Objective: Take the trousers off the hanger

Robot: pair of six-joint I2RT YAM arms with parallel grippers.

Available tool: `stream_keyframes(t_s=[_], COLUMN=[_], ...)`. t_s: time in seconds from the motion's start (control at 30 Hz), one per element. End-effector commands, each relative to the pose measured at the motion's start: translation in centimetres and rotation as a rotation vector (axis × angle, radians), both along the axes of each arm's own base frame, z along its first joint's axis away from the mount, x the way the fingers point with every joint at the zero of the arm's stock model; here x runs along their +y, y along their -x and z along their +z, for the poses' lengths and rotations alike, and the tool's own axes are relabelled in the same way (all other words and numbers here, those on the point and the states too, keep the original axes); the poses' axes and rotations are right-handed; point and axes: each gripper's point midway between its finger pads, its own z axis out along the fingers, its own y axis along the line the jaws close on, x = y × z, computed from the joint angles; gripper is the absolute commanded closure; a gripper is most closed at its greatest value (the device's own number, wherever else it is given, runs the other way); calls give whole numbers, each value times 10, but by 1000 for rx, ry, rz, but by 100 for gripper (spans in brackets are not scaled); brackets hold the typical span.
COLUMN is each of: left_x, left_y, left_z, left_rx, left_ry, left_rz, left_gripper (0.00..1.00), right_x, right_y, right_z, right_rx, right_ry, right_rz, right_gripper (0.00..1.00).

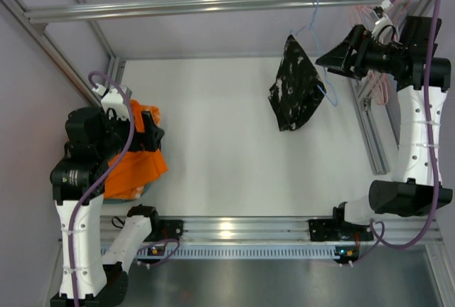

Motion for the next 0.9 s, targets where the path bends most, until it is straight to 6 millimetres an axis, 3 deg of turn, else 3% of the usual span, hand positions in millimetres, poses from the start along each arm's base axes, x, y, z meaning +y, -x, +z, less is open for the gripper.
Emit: stream_keyframes(t_s=[0.0, 0.27, 0.47, 0.5, 0.63, 0.7, 0.87], left_x=[0, 1, 2, 1, -1, -1, 3], left_y=[-5, -4, -2, -2, -3, -4, 0], left_z=[20, 19, 21, 20, 21, 21, 28], left_rx=[-86, -85, -97, -92, -90, -90, -145], left_ry=[2, 4, -2, -1, 6, 9, -8], left_rz=[1, 3, 5, 1, -6, -1, 15], left_gripper=[2, 2, 2, 2, 2, 2, 2], right_x=[21, 56, 59, 59, 62, 63, 66], right_y=[-4, -4, 0, 2, 4, 7, 24], right_z=[22, 23, 24, 27, 41, 50, 96], right_rx=[-34, 0, 15, 12, -26, -43, -229], right_ry=[-149, -259, -305, -313, -359, -377, -397], right_rz=[75, 176, 167, 170, 194, 209, 283], right_gripper=[23, 35, 69, 81, 100, 100, 100])
